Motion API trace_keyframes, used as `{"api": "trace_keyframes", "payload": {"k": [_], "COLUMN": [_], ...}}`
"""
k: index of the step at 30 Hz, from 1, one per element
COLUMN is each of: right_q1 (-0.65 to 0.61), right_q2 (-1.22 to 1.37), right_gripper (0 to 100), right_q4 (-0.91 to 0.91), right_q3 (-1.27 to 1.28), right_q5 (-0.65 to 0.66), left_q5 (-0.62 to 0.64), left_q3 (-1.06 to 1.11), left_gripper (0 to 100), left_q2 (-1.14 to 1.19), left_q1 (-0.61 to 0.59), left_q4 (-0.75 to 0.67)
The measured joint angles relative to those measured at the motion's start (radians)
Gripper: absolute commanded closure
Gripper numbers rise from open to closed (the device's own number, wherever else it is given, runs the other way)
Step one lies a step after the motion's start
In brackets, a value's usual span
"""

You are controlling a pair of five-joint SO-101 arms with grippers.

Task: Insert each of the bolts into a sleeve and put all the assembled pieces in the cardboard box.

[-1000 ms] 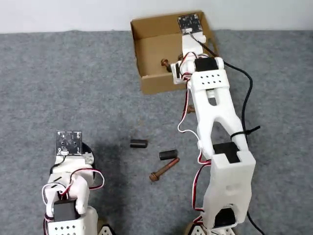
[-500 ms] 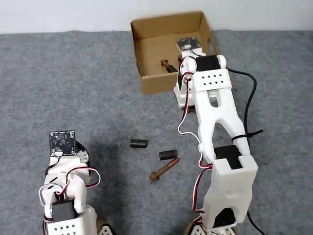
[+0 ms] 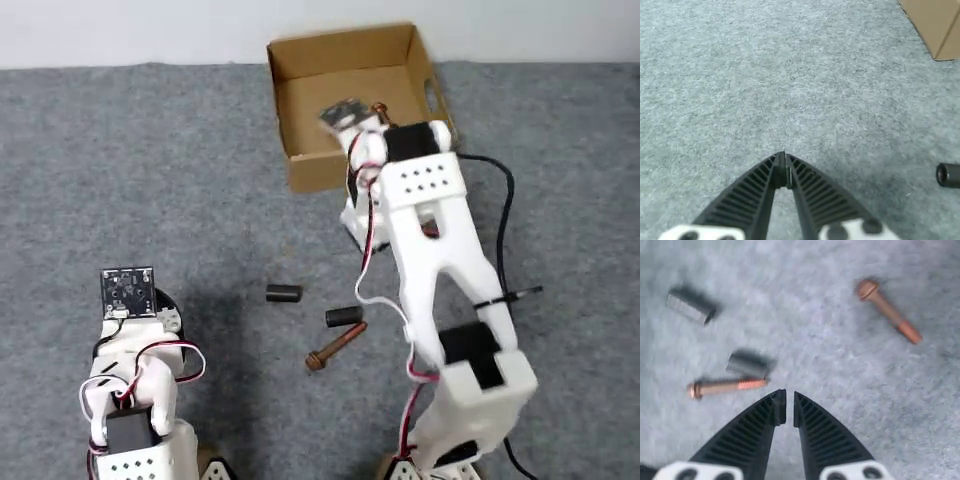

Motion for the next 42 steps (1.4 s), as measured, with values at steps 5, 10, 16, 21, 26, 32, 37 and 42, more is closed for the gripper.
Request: {"api": "trace_keyframes", "payload": {"k": [5, 10, 16, 21, 26, 32, 37, 42], "right_q1": [-0.094, -0.219, -0.334, -0.396, -0.416, -0.419, -0.42, -0.419], "right_q2": [-0.064, -0.032, 0.08, 0.147, 0.201, 0.278, 0.354, 0.407], "right_gripper": [98.0, 84.6, 78.9, 78.7, 78.9, 79.0, 79.0, 91.6], "right_q4": [-0.003, -0.026, -0.084, -0.169, -0.264, -0.35, -0.417, -0.434], "right_q3": [0.117, 0.121, 0.121, 0.121, 0.121, 0.121, 0.121, 0.106], "right_q5": [0.1, 0.192, 0.213, 0.216, 0.275, 0.298, 0.299, 0.299], "left_q5": [0.0, -0.002, 0.0, 0.0, 0.0, 0.0, 0.0, 0.0], "left_q3": [0.0, 0.0, 0.0, 0.0, 0.0, 0.0, 0.0, 0.0], "left_gripper": [99, 99, 99, 99, 99, 99, 99, 99], "left_q2": [0.0, 0.0, 0.0, 0.0, 0.0, 0.0, 0.0, 0.0], "left_q1": [-0.003, -0.034, -0.075, -0.075, -0.075, -0.075, -0.075, -0.075], "left_q4": [0.0, 0.0, -0.014, -0.017, -0.017, -0.017, -0.017, -0.017]}}
